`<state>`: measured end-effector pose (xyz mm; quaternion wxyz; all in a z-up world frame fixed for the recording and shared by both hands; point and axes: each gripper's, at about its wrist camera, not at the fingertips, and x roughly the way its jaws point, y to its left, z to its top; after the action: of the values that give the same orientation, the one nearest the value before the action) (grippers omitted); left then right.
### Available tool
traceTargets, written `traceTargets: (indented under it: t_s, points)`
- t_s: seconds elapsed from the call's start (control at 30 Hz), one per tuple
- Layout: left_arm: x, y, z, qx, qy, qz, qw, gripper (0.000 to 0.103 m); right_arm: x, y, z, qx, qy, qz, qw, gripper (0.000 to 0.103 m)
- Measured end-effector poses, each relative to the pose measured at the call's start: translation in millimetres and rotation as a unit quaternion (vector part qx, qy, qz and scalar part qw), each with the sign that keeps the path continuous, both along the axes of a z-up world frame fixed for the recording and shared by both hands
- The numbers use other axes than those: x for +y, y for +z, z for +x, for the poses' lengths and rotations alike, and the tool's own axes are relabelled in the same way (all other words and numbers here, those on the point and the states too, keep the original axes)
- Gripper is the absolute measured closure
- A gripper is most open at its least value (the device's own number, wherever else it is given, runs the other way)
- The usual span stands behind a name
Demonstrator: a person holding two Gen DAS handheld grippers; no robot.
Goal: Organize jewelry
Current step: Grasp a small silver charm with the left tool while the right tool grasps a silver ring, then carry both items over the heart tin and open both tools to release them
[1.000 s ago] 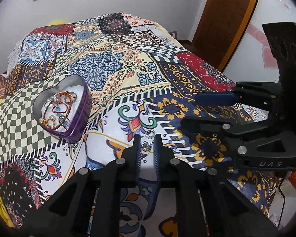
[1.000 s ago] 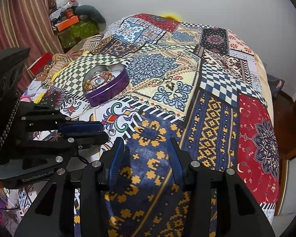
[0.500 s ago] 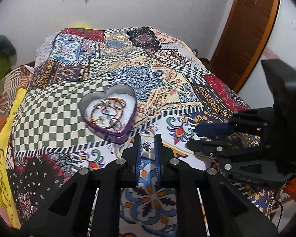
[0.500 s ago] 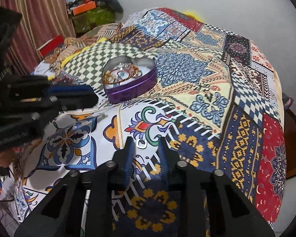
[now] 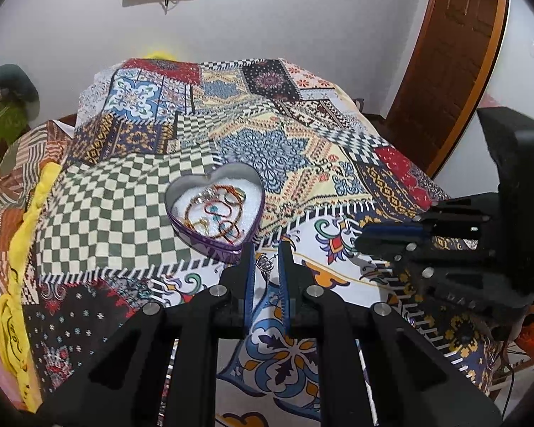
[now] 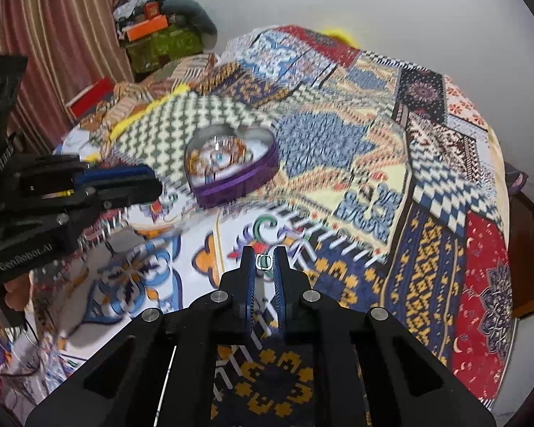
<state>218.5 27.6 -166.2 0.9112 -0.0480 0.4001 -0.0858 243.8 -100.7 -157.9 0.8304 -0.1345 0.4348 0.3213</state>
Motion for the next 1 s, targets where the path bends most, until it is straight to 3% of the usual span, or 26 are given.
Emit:
traceTargets:
  t_s: [0.23, 0.5, 1.0]
  points:
    - [12, 21, 1, -0.026, 0.012, 0.001, 0.9996, 0.092, 7, 32, 5, -0.030, -0.008, 0.033, 0.999, 0.094]
    - [26, 37, 13, -0.049, 0.029, 0.000, 0.9984, 0.092, 25, 48, 13, -0.050, -0.003, 0.061, 0.997, 0.094]
    - [36, 25, 46, -0.046, 0.034, -0.002, 0.9984, 0.092, 55, 21, 44, -0.018, 0.011, 0.056, 0.998, 0.094]
